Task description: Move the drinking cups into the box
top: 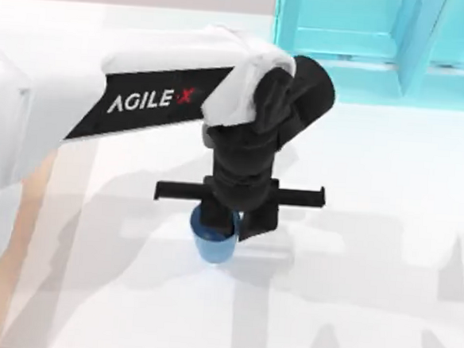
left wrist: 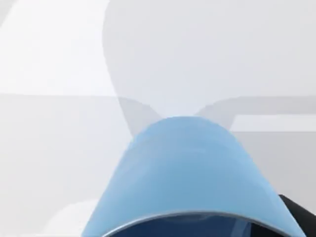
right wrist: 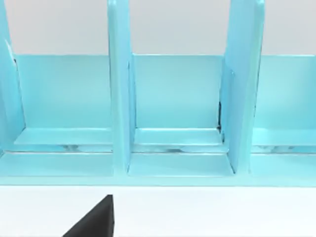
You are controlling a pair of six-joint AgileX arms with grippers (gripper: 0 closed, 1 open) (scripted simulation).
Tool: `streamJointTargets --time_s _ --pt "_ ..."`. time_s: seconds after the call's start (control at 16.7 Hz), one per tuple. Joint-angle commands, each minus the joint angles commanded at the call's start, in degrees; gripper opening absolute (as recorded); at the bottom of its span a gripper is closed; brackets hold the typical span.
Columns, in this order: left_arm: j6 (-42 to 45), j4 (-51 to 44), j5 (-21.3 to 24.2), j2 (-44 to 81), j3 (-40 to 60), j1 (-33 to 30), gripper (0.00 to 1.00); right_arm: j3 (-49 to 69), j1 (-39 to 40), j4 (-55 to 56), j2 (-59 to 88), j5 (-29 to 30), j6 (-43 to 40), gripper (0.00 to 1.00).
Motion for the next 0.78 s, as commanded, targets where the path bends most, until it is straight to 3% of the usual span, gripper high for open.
streamJointTargets --time_s 0.36,0.78 --pt "8.0 -10.4 -0.1 -13.3 -3.0 7.9 0.00 0.0 0.0 0.0 0.0 0.0 0.0 1.00" --pt "9.5 -11.3 -0.2 -14.1 -2.9 9.0 0.00 0.0 0.0 0.0 0.0 0.0 0.0 1.00"
